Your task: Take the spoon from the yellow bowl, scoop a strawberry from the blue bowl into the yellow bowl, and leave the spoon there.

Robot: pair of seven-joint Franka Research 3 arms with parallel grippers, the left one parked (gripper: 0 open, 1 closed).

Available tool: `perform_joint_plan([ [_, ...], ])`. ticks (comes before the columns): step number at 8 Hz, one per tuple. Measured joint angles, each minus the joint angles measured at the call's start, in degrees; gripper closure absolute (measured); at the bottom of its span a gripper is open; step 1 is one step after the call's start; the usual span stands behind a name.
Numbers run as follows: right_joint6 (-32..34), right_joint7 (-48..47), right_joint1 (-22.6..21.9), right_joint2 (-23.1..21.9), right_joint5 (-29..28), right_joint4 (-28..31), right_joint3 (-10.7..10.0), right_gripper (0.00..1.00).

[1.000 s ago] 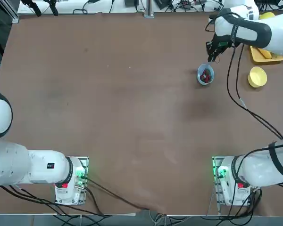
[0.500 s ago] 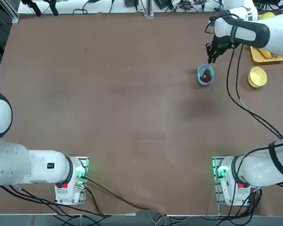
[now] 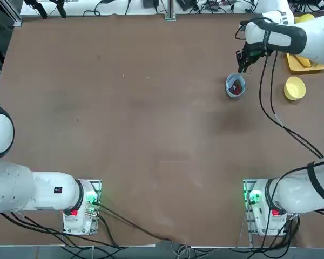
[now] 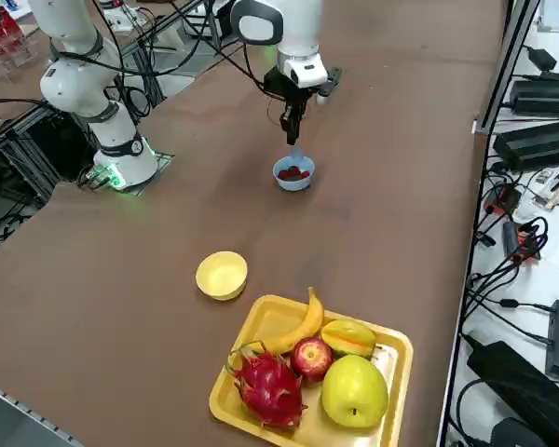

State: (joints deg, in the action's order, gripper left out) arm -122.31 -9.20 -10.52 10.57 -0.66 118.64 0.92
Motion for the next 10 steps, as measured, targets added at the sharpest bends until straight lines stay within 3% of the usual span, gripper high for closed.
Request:
perform_joint_plan([
  [10,-1.4,0.3,-0.1,3.0,0.0,0.0,0.1,0.89],
])
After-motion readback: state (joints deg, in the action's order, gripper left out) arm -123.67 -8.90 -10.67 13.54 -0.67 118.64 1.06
